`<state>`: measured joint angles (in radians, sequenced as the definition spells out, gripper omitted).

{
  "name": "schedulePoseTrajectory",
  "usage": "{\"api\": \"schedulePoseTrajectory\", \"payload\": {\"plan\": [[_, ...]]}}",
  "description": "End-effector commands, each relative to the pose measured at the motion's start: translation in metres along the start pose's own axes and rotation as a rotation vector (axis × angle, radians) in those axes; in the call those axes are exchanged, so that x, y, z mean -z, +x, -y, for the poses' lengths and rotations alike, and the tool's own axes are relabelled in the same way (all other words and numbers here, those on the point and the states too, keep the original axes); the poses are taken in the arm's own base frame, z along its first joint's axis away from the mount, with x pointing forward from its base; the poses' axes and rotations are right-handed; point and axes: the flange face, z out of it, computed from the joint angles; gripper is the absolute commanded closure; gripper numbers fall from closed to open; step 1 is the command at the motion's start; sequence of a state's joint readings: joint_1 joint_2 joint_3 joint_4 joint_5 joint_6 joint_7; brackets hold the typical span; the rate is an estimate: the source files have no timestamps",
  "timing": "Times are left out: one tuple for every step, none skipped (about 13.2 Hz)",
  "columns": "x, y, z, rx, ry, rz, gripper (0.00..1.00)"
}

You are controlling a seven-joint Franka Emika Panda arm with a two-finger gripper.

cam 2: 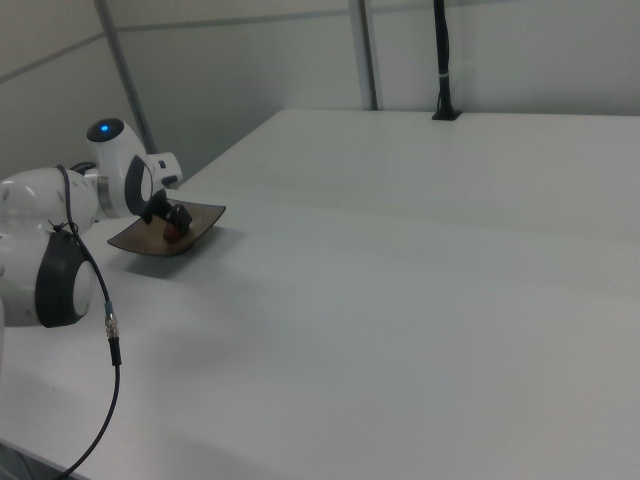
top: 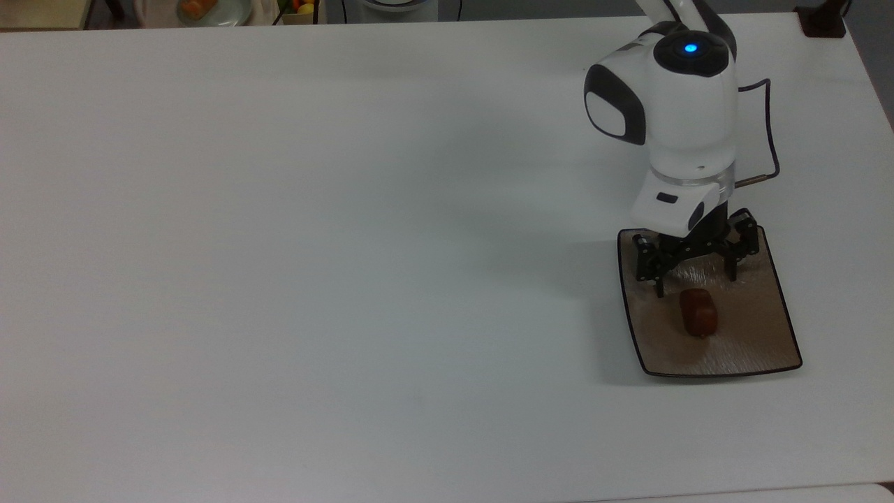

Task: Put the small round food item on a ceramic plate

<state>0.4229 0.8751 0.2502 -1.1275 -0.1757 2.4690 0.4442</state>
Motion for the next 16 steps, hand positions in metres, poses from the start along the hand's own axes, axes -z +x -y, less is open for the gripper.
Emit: {"api": "schedulePoseTrajectory", "payload": {"plan": [[0.078,0.021,-0.004,-0.018,-0.045,-0.076,0.0],[0.112,0.024,-0.014,-0.025,-0.068,-0.081,0.0],[0.144,0.025,-0.031,-0.043,-0.117,-0.035,0.0],[0.176,0.026,-0.044,-0.069,-0.161,0.022,0.0],[0.212,0.025,-0.058,-0.126,-0.175,0.101,0.0],[0.254,0.02,-0.073,-0.193,-0.163,0.171,0.0],[0.274,0.013,-0.091,-0.234,-0.164,0.213,0.0],[0.3,0.001,-0.109,-0.249,-0.183,0.238,0.0],[0.323,-0.013,-0.126,-0.272,-0.211,0.25,0.0],[0.34,-0.022,-0.139,-0.294,-0.229,0.257,0.0],[0.354,-0.031,-0.149,-0.31,-0.246,0.278,0.0],[0.365,-0.041,-0.158,-0.311,-0.261,0.312,0.0],[0.373,-0.051,-0.169,-0.29,-0.272,0.379,0.0],[0.378,-0.058,-0.185,-0.274,-0.253,0.437,0.0],[0.389,-0.062,-0.193,-0.237,-0.218,0.457,0.0],[0.392,-0.069,-0.205,-0.202,-0.2,0.471,0.0]]}}
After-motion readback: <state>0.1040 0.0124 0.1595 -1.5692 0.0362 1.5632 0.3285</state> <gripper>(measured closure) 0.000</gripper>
